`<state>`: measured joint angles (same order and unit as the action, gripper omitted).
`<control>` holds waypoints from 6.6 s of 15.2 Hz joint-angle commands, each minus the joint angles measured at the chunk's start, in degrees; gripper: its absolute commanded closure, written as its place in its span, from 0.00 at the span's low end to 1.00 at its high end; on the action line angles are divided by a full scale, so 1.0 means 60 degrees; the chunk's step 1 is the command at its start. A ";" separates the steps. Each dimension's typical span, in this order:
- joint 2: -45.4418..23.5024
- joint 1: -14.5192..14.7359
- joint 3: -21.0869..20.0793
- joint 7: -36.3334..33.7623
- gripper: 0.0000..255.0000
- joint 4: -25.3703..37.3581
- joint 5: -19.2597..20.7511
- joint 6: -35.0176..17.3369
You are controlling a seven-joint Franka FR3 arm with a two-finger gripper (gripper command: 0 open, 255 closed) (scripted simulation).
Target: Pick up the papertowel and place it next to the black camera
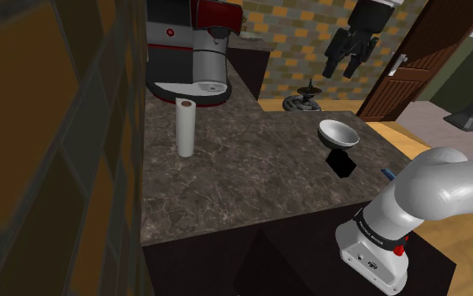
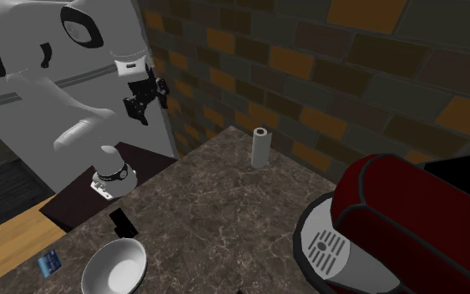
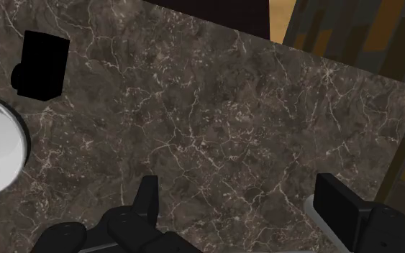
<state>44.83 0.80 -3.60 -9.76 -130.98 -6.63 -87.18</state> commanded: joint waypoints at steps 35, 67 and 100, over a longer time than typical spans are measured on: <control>-1.2052 0.1685 -0.2908 -0.4728 0.00 0.8417 0.2620 -0.3364; -1.2212 0.1741 -0.2876 -0.4765 1.00 0.8430 0.2669 -0.3503; -1.0797 0.3667 -0.2372 -1.1696 0.00 0.0682 0.3846 -1.2090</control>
<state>-19.21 22.57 -18.22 -79.63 -127.24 15.97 -159.30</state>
